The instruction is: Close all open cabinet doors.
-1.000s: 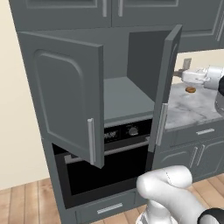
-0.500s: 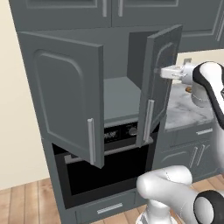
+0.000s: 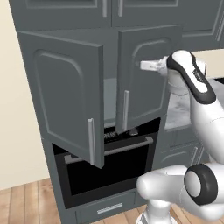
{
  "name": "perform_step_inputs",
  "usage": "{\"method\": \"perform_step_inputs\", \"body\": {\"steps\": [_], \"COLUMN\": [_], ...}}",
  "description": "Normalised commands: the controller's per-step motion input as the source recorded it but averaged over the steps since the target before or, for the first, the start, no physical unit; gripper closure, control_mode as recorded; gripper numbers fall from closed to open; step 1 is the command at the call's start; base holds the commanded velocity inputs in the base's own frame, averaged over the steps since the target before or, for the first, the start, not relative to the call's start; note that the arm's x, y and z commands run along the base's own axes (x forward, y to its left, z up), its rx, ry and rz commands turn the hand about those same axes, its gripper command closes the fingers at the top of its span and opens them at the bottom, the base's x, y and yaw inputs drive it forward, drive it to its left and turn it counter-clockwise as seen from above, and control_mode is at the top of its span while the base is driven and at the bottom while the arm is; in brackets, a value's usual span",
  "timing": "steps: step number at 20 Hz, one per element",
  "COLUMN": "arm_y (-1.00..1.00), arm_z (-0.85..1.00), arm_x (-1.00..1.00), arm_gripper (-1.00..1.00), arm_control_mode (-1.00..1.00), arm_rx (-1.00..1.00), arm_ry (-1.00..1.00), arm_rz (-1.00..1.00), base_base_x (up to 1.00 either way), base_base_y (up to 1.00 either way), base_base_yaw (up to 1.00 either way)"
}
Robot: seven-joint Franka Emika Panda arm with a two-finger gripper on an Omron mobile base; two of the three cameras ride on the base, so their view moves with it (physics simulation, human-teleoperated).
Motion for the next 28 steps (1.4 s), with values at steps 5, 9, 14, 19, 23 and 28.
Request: {"method": "perform_step_inputs", "body": {"steps": [5,9,14,19,23,28], "arm_y": [0.2,0.07,0.02,-0.01,0.0,0.0], "arm_z": [-0.08,-0.14,-0.16,-0.31,-0.18,0.01], "arm_x": [0.74,0.47,0.15,-0.15,-0.71,-0.99], "arm_gripper": [-1.0,-1.0,-1.0,-1.0,-1.0,-1.0], "arm_control_mode": [-1.0,-1.0,-1.0,-1.0,-1.0,-1.0], "arm_rx": [-0.01,-0.04,-0.03,0.0,0.0,0.0], "arm_ry": [0.12,0.07,0.07,0.07,0.01,0.0], "arm_rz": [-0.06,-0.11,-0.04,-0.01,0.0,0.0], "base_base_x": [0.0,0.0,0.0,0.0,0.0,0.0], "base_base_y": [0.0,0.0,0.0,0.0,0.0,0.0], "base_base_yaw": [0.0,0.0,0.0,0.0,0.0,0.0]}}
